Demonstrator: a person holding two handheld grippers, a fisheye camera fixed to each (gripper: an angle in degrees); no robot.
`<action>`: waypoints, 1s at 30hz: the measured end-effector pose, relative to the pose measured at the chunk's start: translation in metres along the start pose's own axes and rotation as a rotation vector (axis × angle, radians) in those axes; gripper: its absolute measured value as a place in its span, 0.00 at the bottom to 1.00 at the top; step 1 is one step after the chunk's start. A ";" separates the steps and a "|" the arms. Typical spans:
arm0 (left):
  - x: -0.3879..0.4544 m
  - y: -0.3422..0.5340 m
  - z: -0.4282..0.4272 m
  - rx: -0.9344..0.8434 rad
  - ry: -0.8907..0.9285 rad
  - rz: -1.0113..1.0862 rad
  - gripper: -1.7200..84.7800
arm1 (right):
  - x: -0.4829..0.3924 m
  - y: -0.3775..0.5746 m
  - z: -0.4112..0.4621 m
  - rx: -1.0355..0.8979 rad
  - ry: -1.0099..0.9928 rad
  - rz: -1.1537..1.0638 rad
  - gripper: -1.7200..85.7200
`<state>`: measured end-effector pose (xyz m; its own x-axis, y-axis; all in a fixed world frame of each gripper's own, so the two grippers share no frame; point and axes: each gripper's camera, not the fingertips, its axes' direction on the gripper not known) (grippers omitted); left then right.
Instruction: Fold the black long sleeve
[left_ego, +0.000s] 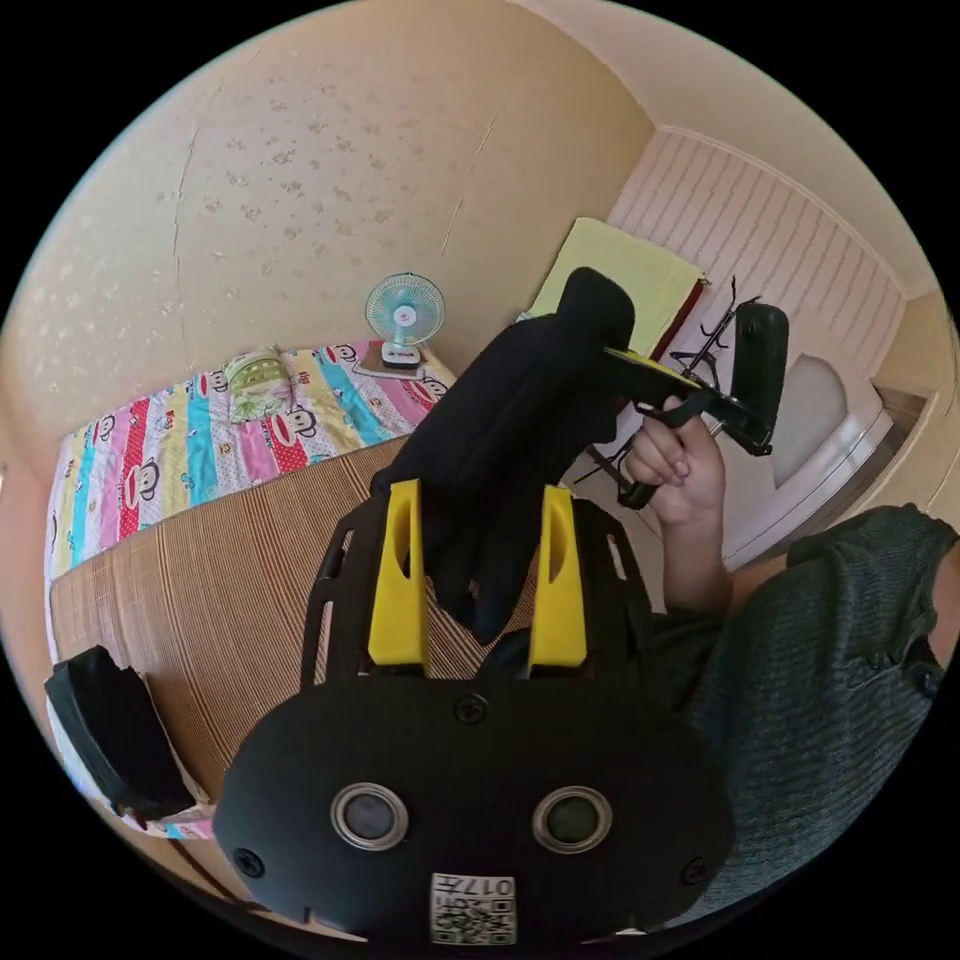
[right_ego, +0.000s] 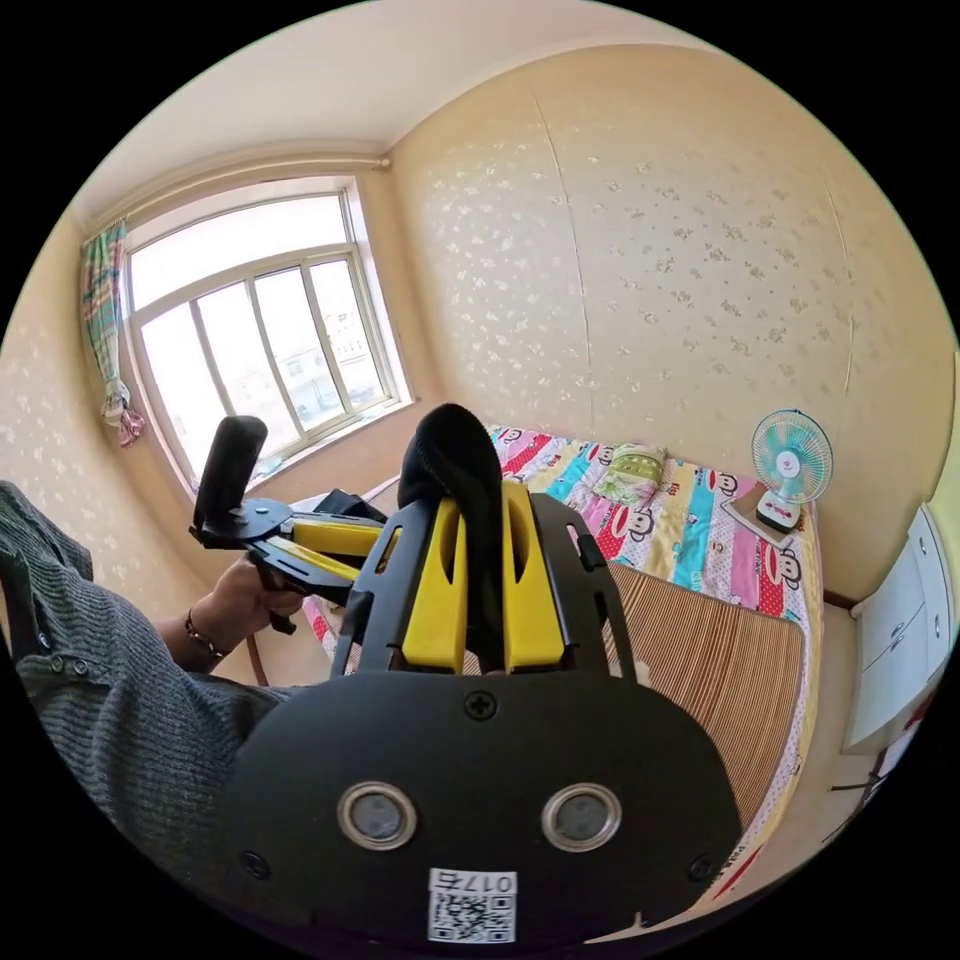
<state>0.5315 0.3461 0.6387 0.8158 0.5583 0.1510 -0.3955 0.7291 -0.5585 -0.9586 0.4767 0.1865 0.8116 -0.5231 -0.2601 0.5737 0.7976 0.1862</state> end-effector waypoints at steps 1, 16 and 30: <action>0.005 0.002 0.001 0.001 -0.026 0.005 0.16 | 0.001 -0.001 -0.005 0.003 -0.017 0.001 0.10; -0.031 0.017 -0.129 0.386 0.533 -0.054 0.01 | 0.083 0.001 -0.110 0.033 -0.423 -0.170 0.08; 0.021 0.001 -0.313 0.621 0.359 0.186 0.01 | 0.165 0.056 -0.027 -0.312 -0.863 0.003 0.21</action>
<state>0.6800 0.2345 0.3855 0.7576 0.6083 -0.2366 -0.6197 0.7842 0.0316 -0.7957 0.4435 0.1288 0.6857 -0.4633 0.5614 0.6174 0.7787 -0.1114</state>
